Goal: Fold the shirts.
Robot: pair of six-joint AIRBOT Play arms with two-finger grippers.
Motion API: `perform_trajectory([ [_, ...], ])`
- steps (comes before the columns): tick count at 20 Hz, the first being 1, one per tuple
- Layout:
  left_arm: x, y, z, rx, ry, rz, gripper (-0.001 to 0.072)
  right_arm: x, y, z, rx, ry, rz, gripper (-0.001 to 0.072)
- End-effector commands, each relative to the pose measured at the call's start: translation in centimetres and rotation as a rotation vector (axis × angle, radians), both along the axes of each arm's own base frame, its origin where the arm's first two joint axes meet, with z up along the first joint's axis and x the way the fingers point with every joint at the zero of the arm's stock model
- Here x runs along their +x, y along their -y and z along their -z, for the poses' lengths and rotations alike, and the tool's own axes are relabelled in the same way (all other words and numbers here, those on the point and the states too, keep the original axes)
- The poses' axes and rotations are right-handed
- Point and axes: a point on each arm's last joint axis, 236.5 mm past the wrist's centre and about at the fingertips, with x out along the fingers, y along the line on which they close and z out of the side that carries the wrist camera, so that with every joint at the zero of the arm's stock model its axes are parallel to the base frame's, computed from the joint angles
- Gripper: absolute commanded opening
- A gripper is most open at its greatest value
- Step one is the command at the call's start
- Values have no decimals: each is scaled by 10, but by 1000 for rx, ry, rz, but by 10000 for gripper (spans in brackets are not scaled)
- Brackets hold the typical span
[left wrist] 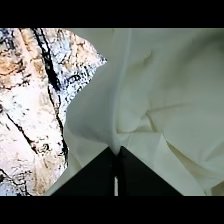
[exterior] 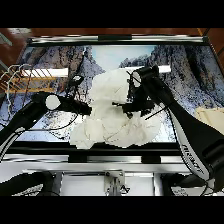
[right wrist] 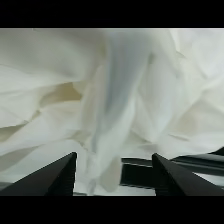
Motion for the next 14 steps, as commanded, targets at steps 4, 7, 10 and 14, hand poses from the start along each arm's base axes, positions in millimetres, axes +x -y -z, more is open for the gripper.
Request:
perform_trajectory([
  [4,5,1,-2,-8,21,-4,58,-4,-14,22,2,-26,63,586],
  [7,4,1,-2,-5,17,-2,58,-19,10,53,-110,-102,49,217],
  [10,-6,-8,6,47,-20,20,58,-5,30,34,-177,-17,36,75],
  [14,-35,-24,18,134,-147,58,60,15,9,-30,-27,196,38,75],
])
